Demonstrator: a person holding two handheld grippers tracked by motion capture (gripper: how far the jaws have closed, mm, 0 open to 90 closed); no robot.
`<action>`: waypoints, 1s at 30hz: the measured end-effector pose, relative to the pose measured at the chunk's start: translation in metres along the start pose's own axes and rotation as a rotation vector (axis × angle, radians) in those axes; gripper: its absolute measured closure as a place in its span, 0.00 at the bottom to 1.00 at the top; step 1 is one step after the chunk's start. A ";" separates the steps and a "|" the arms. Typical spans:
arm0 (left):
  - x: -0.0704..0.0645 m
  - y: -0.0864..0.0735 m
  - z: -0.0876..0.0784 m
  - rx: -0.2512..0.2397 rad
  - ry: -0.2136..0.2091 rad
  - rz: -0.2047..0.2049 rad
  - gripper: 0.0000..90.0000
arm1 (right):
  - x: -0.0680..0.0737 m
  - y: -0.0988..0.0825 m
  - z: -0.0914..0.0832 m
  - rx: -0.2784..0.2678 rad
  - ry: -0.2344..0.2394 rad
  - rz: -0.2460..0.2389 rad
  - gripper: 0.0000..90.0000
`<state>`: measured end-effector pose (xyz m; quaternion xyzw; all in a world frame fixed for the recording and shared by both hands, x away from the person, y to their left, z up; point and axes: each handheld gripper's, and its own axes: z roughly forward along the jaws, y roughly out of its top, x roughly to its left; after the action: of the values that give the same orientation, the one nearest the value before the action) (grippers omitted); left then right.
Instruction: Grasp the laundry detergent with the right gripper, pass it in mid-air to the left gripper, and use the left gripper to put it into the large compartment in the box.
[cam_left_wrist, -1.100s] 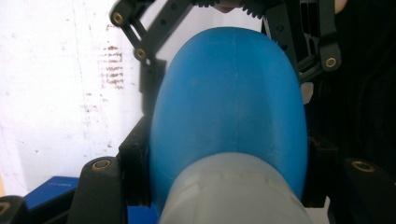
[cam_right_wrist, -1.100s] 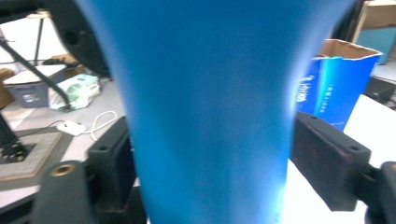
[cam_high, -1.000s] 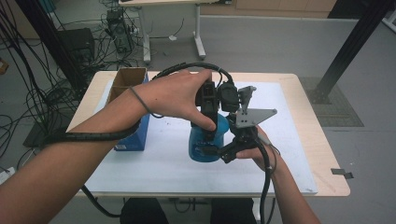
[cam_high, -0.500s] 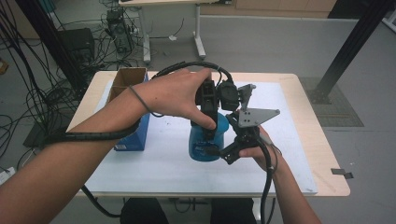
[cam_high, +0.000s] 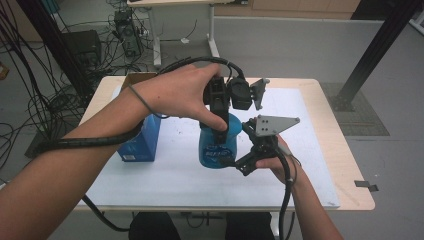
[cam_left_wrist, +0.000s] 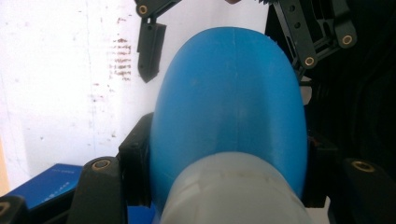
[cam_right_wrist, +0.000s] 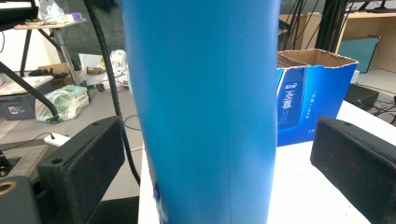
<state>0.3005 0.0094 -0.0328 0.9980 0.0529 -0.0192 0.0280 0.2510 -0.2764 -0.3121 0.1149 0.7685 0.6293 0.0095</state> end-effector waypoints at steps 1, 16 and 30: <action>0.000 -0.001 -0.003 -0.004 0.001 -0.002 0.42 | 0.000 0.000 0.000 0.000 0.001 0.001 0.04; -0.002 -0.011 -0.049 -0.036 0.019 -0.018 0.42 | -0.001 -0.002 0.001 -0.003 -0.005 0.009 0.04; 0.001 -0.031 -0.102 -0.121 0.041 -0.056 0.42 | 0.000 -0.004 0.002 -0.005 -0.009 0.016 0.05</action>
<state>0.3016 0.0459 0.0673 0.9928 0.0822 0.0035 0.0869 0.2507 -0.2756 -0.3159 0.1238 0.7660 0.6308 0.0082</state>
